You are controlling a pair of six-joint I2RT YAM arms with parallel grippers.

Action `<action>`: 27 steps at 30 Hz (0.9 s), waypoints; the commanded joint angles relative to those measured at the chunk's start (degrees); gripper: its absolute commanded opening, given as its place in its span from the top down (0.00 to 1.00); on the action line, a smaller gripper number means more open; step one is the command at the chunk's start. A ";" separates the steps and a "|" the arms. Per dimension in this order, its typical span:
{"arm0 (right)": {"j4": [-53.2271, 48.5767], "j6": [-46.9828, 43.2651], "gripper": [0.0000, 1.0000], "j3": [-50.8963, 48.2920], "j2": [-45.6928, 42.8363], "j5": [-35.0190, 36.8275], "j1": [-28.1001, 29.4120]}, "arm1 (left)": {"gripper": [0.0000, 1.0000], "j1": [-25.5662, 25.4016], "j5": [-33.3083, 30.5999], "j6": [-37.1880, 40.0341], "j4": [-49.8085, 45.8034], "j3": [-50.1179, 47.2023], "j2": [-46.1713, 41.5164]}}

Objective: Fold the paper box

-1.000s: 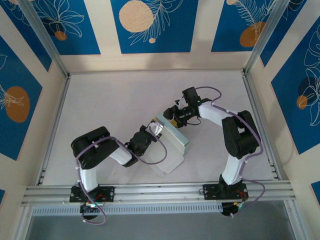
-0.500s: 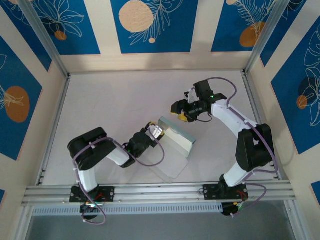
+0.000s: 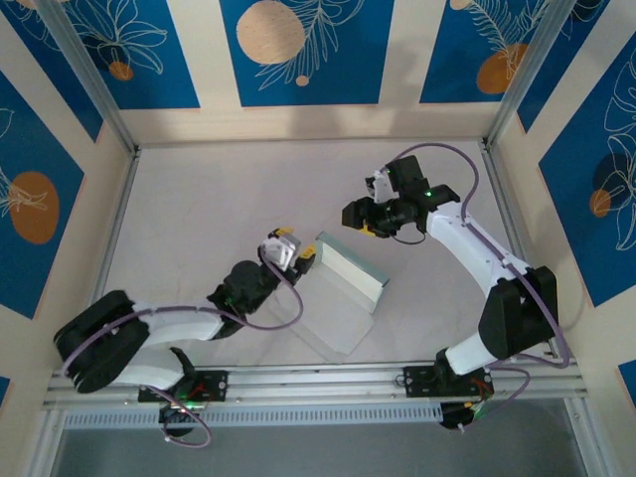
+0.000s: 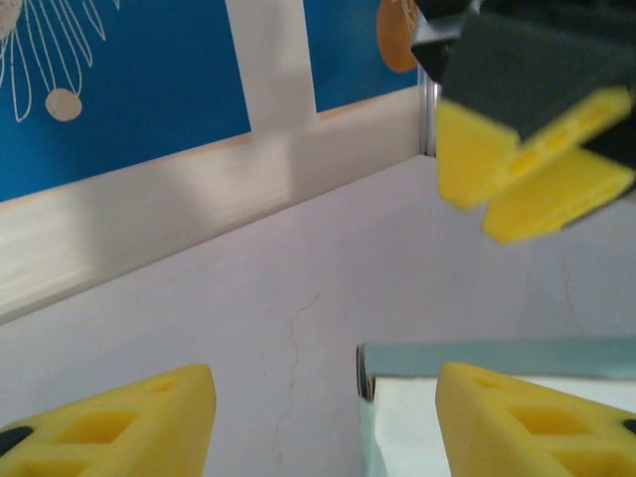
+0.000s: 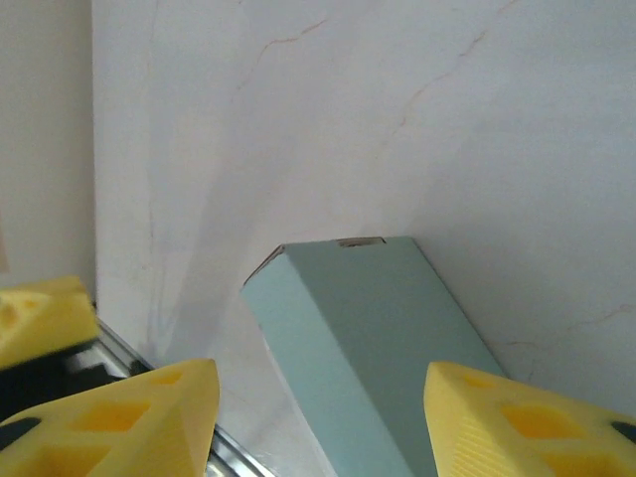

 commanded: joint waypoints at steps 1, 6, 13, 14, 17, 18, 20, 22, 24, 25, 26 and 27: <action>-3.28 -4.27 0.42 0.79 -0.29 4.26 3.46 | 0.40 1.71 2.04 -6.76 -12.22 4.44 -1.59; -5.65 -7.32 0.43 2.44 2.28 11.27 7.88 | 0.40 4.04 0.58 -12.36 -20.08 10.33 0.20; -8.63 -10.24 0.47 5.04 5.73 19.73 12.95 | 0.43 6.65 2.64 -16.35 -22.18 13.58 4.26; -9.10 -10.63 0.47 5.54 6.37 20.92 13.74 | 0.43 6.84 3.11 -16.85 -22.18 13.58 4.90; -10.57 -11.83 0.48 6.91 8.40 24.56 16.24 | 0.43 7.15 4.53 -18.63 -21.38 13.12 6.85; -10.98 -12.22 0.48 7.34 9.05 25.43 16.94 | 0.43 7.17 4.92 -19.27 -20.95 12.87 7.26; -11.28 -12.59 0.50 7.59 10.09 26.27 18.10 | 0.44 7.36 5.28 -20.49 -20.25 12.12 8.06; -11.56 -12.57 0.50 7.51 10.82 26.40 18.64 | 0.44 7.58 5.98 -21.76 -18.70 11.05 8.47; -11.29 -12.23 0.51 7.05 11.08 26.04 18.85 | 0.44 7.80 6.44 -22.59 -17.59 10.05 8.52; -11.03 -12.21 0.51 6.74 11.05 25.68 18.80 | 0.44 7.94 6.64 -22.72 -17.24 9.67 8.45; -10.80 -12.21 0.51 6.46 11.01 25.34 18.79 | 0.44 8.13 6.70 -22.90 -16.72 9.19 8.08; -10.63 -12.14 0.51 6.23 10.92 25.03 18.78 | 0.44 8.37 6.58 -23.08 -15.90 8.59 7.55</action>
